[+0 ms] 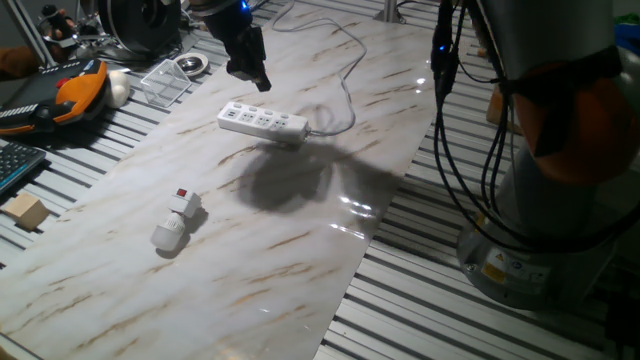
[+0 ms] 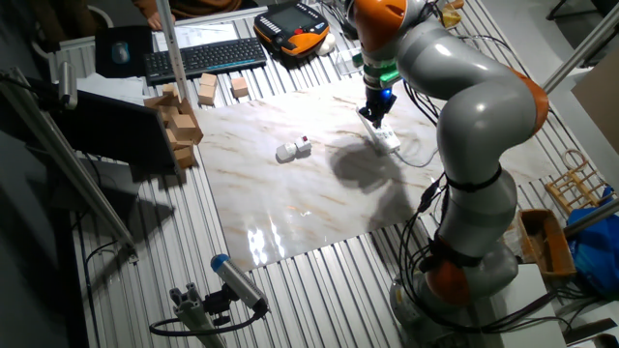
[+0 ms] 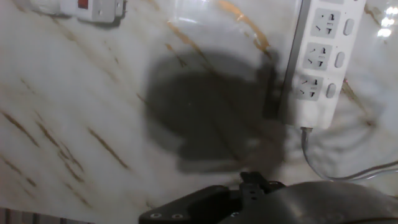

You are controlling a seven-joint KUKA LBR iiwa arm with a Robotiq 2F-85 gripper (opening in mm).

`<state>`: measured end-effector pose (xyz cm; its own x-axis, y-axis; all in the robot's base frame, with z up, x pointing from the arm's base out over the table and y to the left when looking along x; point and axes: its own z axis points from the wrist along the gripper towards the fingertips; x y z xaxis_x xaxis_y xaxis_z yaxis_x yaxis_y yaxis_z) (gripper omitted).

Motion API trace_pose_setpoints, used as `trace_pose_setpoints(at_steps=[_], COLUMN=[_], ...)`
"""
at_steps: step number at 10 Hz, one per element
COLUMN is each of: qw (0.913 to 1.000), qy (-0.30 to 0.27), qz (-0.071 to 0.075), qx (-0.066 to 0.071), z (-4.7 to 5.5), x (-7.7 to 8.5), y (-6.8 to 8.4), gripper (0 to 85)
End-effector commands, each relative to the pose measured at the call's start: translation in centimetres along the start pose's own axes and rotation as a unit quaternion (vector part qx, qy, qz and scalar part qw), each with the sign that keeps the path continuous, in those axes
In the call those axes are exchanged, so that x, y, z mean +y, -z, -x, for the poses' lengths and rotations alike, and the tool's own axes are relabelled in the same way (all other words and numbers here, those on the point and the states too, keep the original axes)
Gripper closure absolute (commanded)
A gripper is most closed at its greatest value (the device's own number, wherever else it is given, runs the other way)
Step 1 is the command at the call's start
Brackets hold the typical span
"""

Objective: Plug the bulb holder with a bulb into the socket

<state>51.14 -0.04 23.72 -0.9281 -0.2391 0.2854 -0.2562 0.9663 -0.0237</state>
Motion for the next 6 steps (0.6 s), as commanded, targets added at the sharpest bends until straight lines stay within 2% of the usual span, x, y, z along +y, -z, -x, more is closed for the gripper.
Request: trace_pose_setpoints(at_steps=[1, 2, 3, 4, 6], qw=[0.9997, 0.9987, 0.9981, 0.9952, 0.9927], qy=[-0.014, -0.035, -0.048, -0.077, -0.107], qz=[0.006, 0.028, 0.037, 0.06, 0.03], qx=[-0.016, -0.024, -0.011, -0.009, -0.048], z=[-0.01, -0.01, -0.01, -0.01, -0.01], x=[-0.01, -0.01, -0.01, -0.01, -0.01], y=[0.0, 0.0, 0.0, 0.0, 0.0], gripper=[85.0, 85.0, 85.0, 85.0, 85.0])
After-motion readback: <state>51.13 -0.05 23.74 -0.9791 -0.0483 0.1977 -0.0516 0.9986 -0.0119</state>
